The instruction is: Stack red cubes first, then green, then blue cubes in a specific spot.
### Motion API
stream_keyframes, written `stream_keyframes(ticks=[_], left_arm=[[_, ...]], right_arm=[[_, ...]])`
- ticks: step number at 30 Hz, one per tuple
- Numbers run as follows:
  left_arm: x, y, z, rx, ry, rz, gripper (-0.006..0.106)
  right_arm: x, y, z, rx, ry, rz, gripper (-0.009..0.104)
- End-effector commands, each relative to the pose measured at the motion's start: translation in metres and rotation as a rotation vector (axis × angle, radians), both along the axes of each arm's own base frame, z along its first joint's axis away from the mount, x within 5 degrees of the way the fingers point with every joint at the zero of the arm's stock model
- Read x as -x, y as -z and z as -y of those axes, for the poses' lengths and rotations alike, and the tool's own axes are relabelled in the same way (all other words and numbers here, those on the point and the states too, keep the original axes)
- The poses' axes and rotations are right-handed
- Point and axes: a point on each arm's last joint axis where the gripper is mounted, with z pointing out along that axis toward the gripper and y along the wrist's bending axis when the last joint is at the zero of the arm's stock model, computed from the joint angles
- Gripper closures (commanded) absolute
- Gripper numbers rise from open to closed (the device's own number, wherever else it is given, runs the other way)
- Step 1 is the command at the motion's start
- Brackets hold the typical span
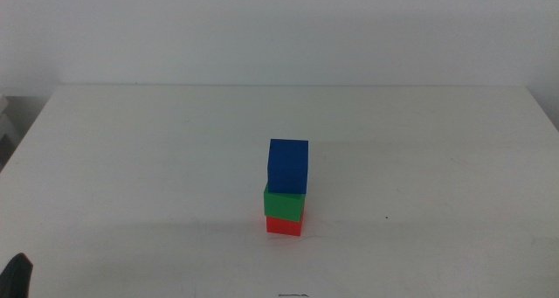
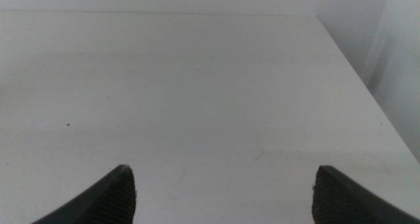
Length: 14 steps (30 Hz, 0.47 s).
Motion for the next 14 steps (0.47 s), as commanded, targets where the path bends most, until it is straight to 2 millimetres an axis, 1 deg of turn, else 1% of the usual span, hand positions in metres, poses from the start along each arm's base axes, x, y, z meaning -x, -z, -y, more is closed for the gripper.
stream_keyframes(ticks=[1, 14], left_arm=[[0.0008, -0.0101, -0.0001, 0.007, 0.002, 0.112, 0.009], [0.0008, -0.0101, 0.0034, 0.011, 0.065, 0.111, 0.009]], right_arm=[[0.0001, -0.0140, 0.0001, 0.014, 0.000, 0.119, 0.017], [0.0001, -0.0140, 0.0001, 0.014, 0.000, 0.119, 0.017]])
